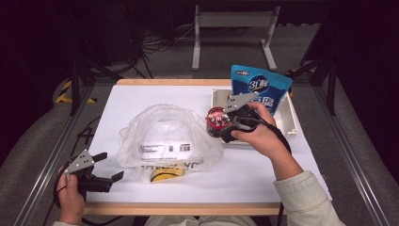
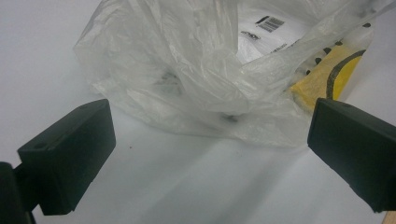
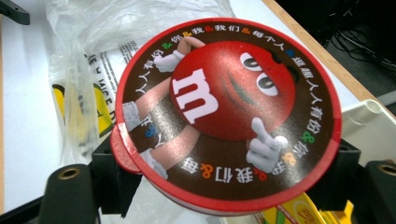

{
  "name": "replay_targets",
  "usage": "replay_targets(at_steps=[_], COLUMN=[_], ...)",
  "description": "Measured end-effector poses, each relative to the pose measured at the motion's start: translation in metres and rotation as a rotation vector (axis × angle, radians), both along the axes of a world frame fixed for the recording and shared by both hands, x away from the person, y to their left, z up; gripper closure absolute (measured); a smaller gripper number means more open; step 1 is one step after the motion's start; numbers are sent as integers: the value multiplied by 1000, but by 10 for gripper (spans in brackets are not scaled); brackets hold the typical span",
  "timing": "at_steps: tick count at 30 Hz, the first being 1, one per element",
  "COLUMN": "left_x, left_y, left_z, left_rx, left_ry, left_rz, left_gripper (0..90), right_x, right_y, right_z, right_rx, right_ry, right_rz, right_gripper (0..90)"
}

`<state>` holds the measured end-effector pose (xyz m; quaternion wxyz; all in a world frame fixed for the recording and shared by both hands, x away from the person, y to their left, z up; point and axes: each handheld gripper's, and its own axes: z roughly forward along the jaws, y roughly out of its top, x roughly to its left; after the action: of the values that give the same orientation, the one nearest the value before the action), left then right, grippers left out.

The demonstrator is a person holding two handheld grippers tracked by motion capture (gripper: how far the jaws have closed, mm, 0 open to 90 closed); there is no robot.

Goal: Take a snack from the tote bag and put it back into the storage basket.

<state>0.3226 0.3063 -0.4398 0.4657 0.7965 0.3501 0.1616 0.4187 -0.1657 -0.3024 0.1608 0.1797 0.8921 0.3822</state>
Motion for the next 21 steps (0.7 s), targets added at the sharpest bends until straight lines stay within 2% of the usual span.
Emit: replay_targets(at_steps=[16, 18, 21], left_x=[0, 0, 0], left_y=[0, 0, 0], left_z=[0, 0, 0], left_rx=[0, 0, -1], left_ry=[3, 3, 4], left_rz=[2, 2, 2], left_gripper=[14, 14, 14], right_x=[3, 4, 5], right_y=[-33, -38, -42], right_z=[7, 8, 10], right_rx=[-6, -26, -30], right_ry=[-3, -8, -11], right_rz=[-65, -75, -83], right_gripper=[255, 255, 255])
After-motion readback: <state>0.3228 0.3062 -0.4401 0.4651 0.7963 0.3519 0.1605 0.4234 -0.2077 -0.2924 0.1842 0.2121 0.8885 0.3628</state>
